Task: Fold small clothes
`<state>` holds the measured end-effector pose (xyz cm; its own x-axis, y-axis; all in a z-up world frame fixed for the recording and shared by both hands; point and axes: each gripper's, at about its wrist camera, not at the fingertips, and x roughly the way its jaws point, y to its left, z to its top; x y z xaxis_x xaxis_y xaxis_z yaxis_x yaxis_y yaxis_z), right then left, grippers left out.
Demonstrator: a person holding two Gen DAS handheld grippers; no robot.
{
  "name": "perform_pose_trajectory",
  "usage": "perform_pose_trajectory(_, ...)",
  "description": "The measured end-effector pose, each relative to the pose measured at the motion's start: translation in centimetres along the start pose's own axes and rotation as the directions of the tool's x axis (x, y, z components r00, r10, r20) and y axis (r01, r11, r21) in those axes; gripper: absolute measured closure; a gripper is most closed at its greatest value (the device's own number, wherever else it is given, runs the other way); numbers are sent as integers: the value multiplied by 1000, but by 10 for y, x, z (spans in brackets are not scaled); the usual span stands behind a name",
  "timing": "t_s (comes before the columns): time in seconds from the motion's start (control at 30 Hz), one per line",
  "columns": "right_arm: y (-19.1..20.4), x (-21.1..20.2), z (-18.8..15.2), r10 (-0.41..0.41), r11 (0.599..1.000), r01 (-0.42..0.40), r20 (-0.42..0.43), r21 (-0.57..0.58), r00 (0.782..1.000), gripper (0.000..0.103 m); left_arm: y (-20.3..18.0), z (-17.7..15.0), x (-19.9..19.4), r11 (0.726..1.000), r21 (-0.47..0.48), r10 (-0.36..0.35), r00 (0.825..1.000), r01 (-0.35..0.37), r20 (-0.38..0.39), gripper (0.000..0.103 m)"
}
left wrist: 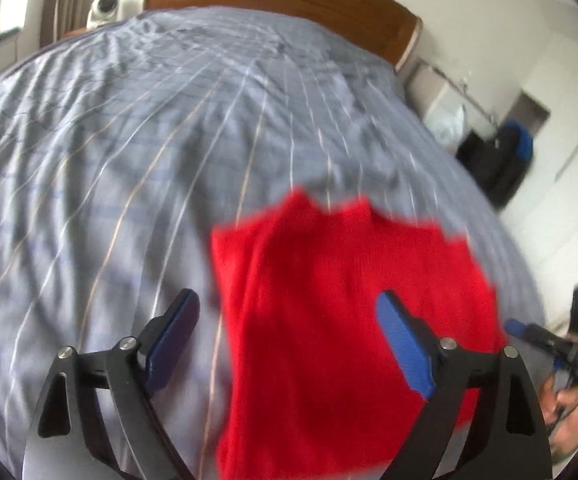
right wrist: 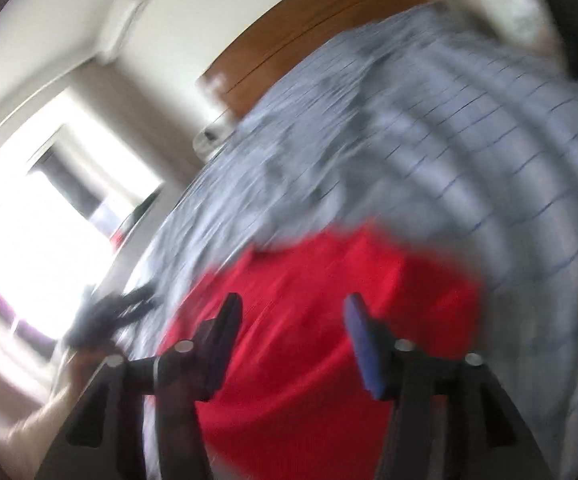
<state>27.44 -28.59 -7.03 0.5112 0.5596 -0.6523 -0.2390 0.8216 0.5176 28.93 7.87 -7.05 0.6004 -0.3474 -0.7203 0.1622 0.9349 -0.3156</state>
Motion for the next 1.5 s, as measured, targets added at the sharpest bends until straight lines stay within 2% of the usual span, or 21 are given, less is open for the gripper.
perform_pose_trajectory(0.03, 0, 4, -12, -32, 999, 32, -41, -12, 999, 42, -5, -14, -9, 1000, 24, 20, 1000, -20, -2, 12)
perform_pose_trajectory(0.1, -14, 9, -41, -245, 969, 241, -128, -49, 961, 44, -19, -44, -34, 996, 82, 46, 999, -47, 8, 12)
perform_pose_trajectory(0.13, -18, 4, -52, -330, 943, 323, -119, -75, 936, 55, -24, -56, -46, 993, 106, 50, 999, -52, 20, 11)
perform_pose_trajectory(0.2, -9, -22, -72, -449, 890, 443, -37, -107, 893, 54, -36, -80, -67, 988, 144, 56, 997, -63, 47, 6)
perform_pose_trajectory(0.27, 10, -51, -94, -394, 914, 394, 21, -101, 919, 50, -52, -110, -83, 984, 165, 62, 996, -72, 65, 4)
perform_pose_trajectory(0.33, 32, -68, -120, -376, 915, 381, 63, -130, 924, 39, -65, -134, -85, 983, 170, 56, 997, -63, 43, 4)
perform_pose_trajectory(0.47, 57, -72, -177, -450, 867, 465, 119, -178, 885, 37, -92, -175, -63, 981, 192, 46, 998, -38, -39, 4)
perform_pose_trajectory(0.53, 53, -61, -199, -494, 838, 510, 126, -195, 860, 35, -98, -191, -51, 969, 238, 77, 995, -61, -58, 4)
perform_pose_trajectory(0.63, 47, -58, -212, -499, 844, 509, 97, -168, 861, 34, -97, -198, -59, 948, 303, 106, 994, -94, -23, 4)
perform_pose_trajectory(0.77, 64, -71, -173, -436, 873, 447, 100, -194, 895, 35, -74, -184, -67, 972, 219, 81, 995, -91, 53, 4)
perform_pose_trajectory(0.83, 75, -68, -131, -362, 911, 371, 82, -178, 929, 39, -59, -179, -62, 978, 174, 102, 993, -112, 65, 4)
perform_pose_trajectory(0.9, 82, -49, -78, -289, 948, 287, 10, -139, 957, 48, -48, -177, -59, 981, 157, 105, 992, -115, 69, 4)
perform_pose_trajectory(0.97, 83, -17, -31, -242, 966, 234, -69, -106, 968, 61, -44, -176, -58, 981, 154, 104, 992, -115, 77, 4)
perform_pose_trajectory(1.0, 85, 4, -5, -239, 969, 229, -104, -97, 965, 61, -43, -174, -57, 983, 149, 99, 992, -110, 82, 4)
perform_pose_trajectory(1.17, 85, 104, 54, -338, 938, 308, -217, -160, 916, 68, -39, -174, -51, 988, 129, 74, 994, -84, 80, 3)
perform_pose_trajectory(1.3, 63, 160, 64, -382, 923, 374, -316, -91, 868, 68, -38, -170, -47, 990, 125, 59, 995, -69, 83, 2)
perform_pose_trajectory(1.37, 59, 182, 64, -449, 892, 434, -336, -124, 828, 68, -37, -169, -46, 992, 109, 47, 995, -56, 84, 2)
perform_pose_trajectory(1.4, 58, 188, 64, -468, 883, 443, -334, -151, 818, 68, -36, -168, -46, 993, 103, 42, 996, -51, 84, 2)
perform_pose_trajectory(1.43, 59, 193, 62, -489, 872, 455, -332, -178, 807, 75, -35, -167, -46, 994, 96, 37, 996, -45, 84, 2)
perform_pose_trajectory(1.47, 61, 195, 61, -515, 857, 471, -316, -207, 797, 100, -34, -167, -46, 995, 90, 31, 996, -38, 83, 2)
perform_pose_trajectory(1.5, 63, 195, 60, -526, 849, 477, -298, -226, 796, 100, -33, -166, -47, 996, 83, 23, 996, -30, 84, 2)
